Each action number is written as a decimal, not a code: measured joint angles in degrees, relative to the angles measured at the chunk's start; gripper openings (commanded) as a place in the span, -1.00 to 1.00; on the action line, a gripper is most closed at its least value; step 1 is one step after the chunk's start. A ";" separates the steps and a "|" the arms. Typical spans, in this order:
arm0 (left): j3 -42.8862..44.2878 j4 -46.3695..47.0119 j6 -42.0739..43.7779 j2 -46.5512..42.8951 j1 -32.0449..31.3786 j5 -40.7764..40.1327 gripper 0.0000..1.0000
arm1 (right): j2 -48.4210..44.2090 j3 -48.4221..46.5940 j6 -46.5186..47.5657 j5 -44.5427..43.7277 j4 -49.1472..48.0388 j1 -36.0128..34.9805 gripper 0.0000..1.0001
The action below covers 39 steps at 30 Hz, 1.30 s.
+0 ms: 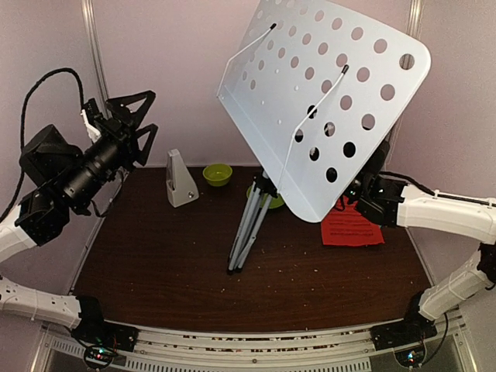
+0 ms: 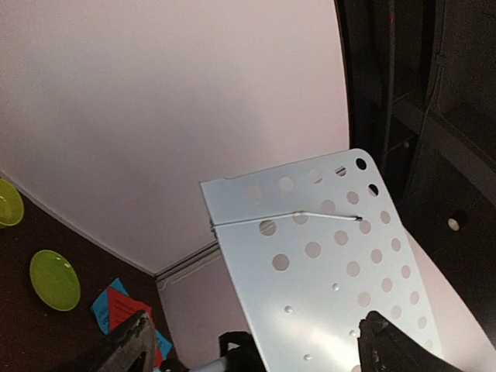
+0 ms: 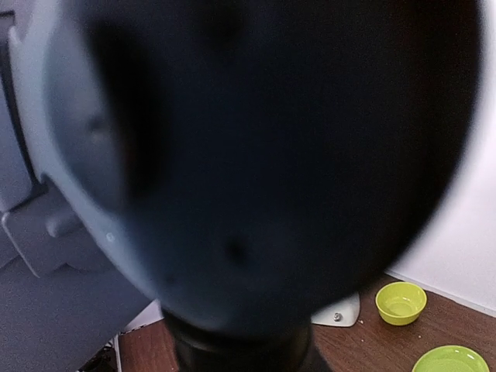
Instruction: Set up the instrument practice props
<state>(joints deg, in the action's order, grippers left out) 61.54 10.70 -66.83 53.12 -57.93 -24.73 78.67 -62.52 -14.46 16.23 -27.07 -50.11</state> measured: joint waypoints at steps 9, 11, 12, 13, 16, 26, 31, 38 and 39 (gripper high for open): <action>-8.46 -10.51 22.91 -3.10 0.13 -3.37 0.95 | -2.58 -1.92 -0.63 -6.32 8.98 0.07 -1.00; -11.74 -9.73 28.39 -2.80 0.15 -2.01 0.95 | -2.80 -2.01 -0.74 -6.78 9.68 0.11 -1.00; -13.90 -9.01 31.30 -2.56 0.13 -1.03 0.96 | -2.84 -2.01 -0.74 -6.58 9.77 0.11 -1.00; -16.00 -8.39 34.18 -2.14 0.13 0.15 0.96 | -2.91 -2.03 -0.70 -6.12 9.79 0.11 -1.00; -21.07 -6.88 42.51 0.63 0.13 4.09 0.95 | -3.10 -2.03 -0.11 -3.10 9.79 0.33 -1.00; -27.67 5.25 56.72 9.40 0.13 14.21 0.74 | -4.42 -2.05 3.48 9.46 10.60 0.42 -1.00; -27.32 11.43 58.34 15.06 -0.26 16.35 0.65 | -4.48 -2.05 3.61 12.55 10.54 0.42 -1.00; -23.43 17.55 59.47 22.01 -3.23 16.79 0.48 | -4.48 -2.05 3.21 14.14 10.43 0.42 -1.00; -22.38 17.92 59.47 23.10 -3.61 16.52 0.45 | -4.48 -2.05 3.10 14.23 10.40 0.42 -1.00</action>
<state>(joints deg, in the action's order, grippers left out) 39.16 28.62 -7.35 76.23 -61.54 -8.21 74.19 -64.58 -11.35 30.46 -16.67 -49.69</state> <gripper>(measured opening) 0.770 0.245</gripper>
